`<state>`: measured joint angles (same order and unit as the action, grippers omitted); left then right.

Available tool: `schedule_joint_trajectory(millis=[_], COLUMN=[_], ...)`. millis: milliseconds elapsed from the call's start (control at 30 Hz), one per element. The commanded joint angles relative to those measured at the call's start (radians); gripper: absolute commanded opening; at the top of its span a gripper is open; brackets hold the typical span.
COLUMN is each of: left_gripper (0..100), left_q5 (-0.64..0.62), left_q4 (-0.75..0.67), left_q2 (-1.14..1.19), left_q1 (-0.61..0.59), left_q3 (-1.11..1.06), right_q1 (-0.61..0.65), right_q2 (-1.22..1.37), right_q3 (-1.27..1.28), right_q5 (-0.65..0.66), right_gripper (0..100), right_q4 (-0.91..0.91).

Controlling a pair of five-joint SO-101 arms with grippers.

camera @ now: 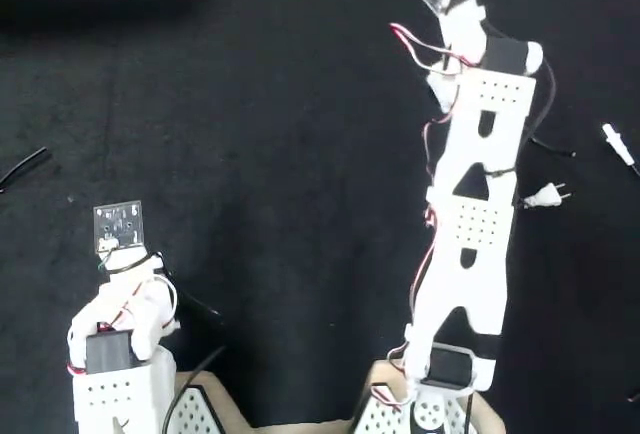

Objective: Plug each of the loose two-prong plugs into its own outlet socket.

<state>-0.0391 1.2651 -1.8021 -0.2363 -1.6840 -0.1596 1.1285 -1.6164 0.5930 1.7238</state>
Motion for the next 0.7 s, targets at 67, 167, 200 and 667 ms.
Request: schedule_joint_trajectory(millis=[67,167,200,667], left_gripper=[3,3,3,3], left_q5=[0.005,0.005,0.005,0.005], left_q4=[0.008,0.008,0.008,0.008], left_q2=[-0.009,-0.009,-0.009,-0.009], left_q1=[0.002,0.001,0.001,0.001], left_q3=[-0.018,-0.018,-0.018,-0.018], right_q1=[0.101,0.173,0.198,0.657], right_q2=[-0.166,-0.259,-0.295,-0.865], right_q3=[0.133,0.283,0.335,1.118], right_q5=[-0.133,-0.195,-0.215,-0.279], right_gripper=[1.1,1.1,1.1,1.1], right_q4=[0.044,0.044,0.044,0.041])
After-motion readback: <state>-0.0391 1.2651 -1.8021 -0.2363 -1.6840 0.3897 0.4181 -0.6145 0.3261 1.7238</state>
